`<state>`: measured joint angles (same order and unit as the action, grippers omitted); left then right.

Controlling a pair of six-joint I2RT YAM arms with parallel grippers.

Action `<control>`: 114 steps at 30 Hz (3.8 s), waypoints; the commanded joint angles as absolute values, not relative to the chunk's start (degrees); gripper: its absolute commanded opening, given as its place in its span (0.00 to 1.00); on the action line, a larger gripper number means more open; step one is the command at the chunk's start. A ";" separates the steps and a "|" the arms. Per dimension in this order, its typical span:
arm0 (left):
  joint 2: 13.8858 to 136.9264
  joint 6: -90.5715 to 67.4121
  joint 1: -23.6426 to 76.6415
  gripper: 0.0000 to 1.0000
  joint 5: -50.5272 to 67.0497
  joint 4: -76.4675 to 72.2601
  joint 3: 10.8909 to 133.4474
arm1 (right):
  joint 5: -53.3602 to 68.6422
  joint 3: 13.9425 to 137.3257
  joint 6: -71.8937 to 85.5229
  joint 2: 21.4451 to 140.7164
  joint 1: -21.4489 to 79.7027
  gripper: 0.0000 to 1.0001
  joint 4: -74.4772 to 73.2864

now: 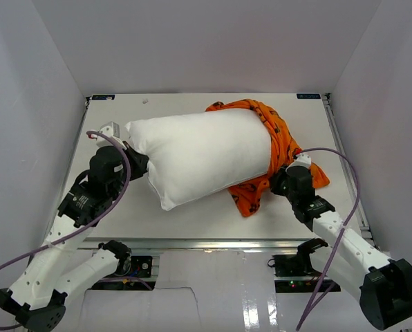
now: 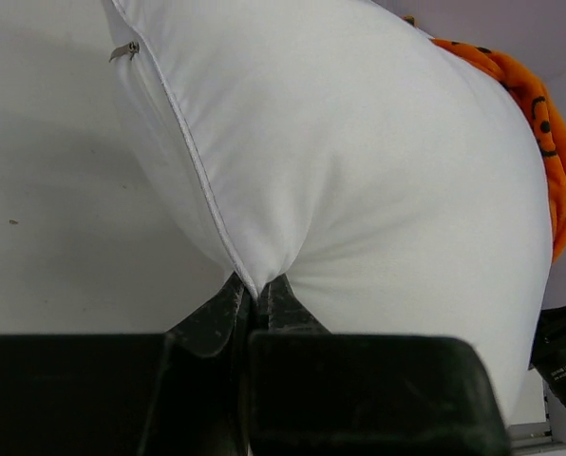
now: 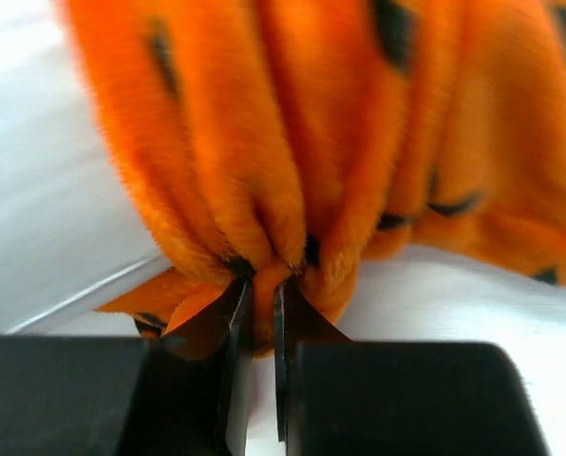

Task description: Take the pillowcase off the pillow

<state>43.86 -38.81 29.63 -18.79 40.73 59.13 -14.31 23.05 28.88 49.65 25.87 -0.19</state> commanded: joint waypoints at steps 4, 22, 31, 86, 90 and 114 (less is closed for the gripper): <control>49.47 -33.58 29.18 0.00 -38.11 44.11 73.62 | -21.72 23.55 27.43 47.20 6.47 0.08 -2.98; 53.17 -25.76 29.27 0.00 -59.92 50.11 91.59 | -5.53 30.23 25.40 50.01 -20.56 0.08 -4.22; 53.52 -21.18 29.18 0.00 -63.98 47.02 91.76 | -1.15 37.62 27.42 54.85 -26.89 0.08 -6.59; 95.48 -30.58 57.30 0.00 -38.22 47.90 81.48 | 23.73 28.38 31.11 44.29 -18.63 0.08 4.39; 86.70 -32.43 56.95 0.00 -43.41 52.19 78.06 | 18.81 31.46 31.11 47.54 -19.24 0.08 3.87; 65.11 -29.28 53.09 0.00 -49.40 67.70 87.00 | 15.81 49.74 32.35 61.44 -22.85 0.08 3.08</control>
